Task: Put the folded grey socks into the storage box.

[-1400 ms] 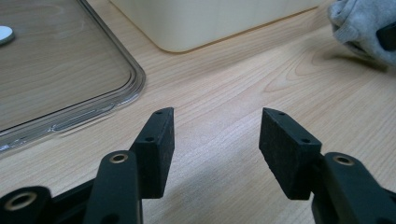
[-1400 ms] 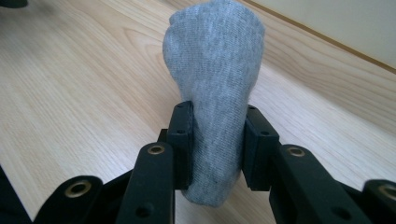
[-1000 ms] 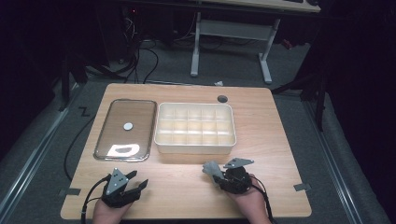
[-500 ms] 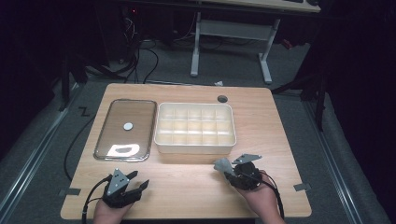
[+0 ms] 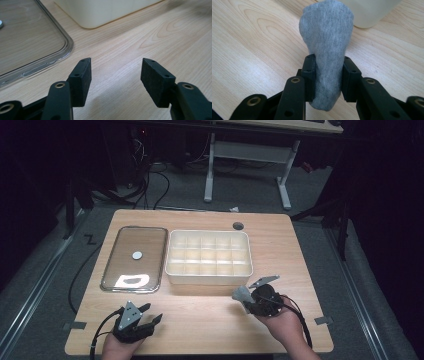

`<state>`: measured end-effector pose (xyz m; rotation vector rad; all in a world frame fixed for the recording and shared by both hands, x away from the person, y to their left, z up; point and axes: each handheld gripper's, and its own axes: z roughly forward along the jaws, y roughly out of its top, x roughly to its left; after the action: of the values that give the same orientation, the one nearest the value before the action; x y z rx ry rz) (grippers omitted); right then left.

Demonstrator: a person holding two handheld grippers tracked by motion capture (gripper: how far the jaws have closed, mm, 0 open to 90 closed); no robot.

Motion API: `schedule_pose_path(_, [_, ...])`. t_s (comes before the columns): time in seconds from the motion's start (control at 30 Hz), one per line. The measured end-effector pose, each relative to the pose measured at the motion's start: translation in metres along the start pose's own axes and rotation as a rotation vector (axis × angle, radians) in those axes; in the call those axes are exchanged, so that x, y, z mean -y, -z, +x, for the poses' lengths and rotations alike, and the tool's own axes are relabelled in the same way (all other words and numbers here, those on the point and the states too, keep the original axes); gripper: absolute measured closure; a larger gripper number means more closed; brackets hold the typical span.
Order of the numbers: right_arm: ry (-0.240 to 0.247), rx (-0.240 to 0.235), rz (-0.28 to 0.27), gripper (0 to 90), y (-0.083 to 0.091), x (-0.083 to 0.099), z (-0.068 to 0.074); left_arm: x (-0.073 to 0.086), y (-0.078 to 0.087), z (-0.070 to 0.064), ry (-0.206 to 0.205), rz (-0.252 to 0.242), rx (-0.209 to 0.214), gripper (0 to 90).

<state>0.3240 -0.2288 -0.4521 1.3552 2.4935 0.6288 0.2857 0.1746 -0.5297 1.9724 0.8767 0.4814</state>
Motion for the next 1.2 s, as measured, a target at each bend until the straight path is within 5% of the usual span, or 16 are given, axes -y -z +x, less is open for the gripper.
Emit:
schedule_pose_path(0.27, [-0.005, -0.022, -0.006, 69.5, 0.017, -0.019, -0.003, 0.001, 0.001, 0.000, -0.001, -0.002, 0.005, 42.3])
schedule_pose_path(0.43, [-0.006, 0.029, -0.005, 69.6, 0.027, -0.036, -0.009, 0.001, 0.000, -0.003, -0.008, 0.006, 0.001, 42.2])
schedule_pose_path(0.63, [-0.028, 0.036, 0.003, 69.7, 0.032, -0.060, -0.021, 0.002, -0.001, -0.006, -0.014, 0.017, 0.004, 42.2])
schedule_pose_path(1.2, [-0.028, 0.072, 0.119, 69.9, 0.008, -0.111, -0.044, 0.002, 0.004, -0.003, -0.004, -0.013, -0.003, 42.2])
